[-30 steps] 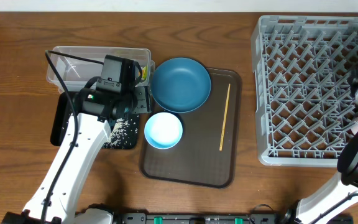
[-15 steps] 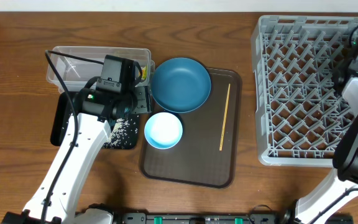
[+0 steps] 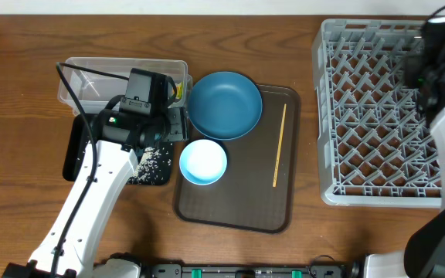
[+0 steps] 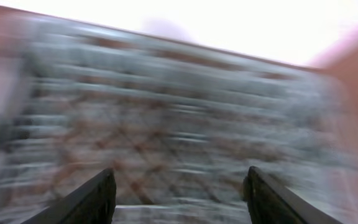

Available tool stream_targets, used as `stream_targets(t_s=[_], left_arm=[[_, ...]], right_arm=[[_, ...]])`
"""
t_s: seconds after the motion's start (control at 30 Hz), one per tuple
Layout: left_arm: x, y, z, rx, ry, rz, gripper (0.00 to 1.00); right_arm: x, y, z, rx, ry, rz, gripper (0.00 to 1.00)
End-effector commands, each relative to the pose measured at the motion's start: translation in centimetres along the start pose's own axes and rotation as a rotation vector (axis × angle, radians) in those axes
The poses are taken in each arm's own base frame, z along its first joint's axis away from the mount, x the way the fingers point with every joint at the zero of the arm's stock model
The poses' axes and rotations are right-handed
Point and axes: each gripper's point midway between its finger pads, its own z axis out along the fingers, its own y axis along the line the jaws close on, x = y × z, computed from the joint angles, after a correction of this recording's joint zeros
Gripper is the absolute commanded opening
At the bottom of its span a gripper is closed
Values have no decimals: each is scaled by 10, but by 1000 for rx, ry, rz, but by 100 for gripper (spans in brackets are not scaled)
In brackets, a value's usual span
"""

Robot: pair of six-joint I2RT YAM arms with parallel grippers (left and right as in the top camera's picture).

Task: Sort waste into correct bins and load items into the dishwasher rack
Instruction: 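Move the right gripper back toward the brown tray, then grasp the rim of the light blue bowl on the brown tray with the right gripper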

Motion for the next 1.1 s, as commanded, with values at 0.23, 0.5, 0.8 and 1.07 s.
stream_targets(t_s=[0.23,0.5,0.8,1.07], left_arm=[[11,56,-12,-310,-9,-176,64],[10,60,-13,-316,-10,-198,64],[10,60,-13,-316,-11,-197,64],[10,60,-13,-315,-11,-198,64]], right_arm=[[33,235,-37,-722,216,39,68],[86,350,-62,-847,419,-76,52],[126,399,-83,-799,594,-23,53],[164,417,-88,-673,654,-74,57]])
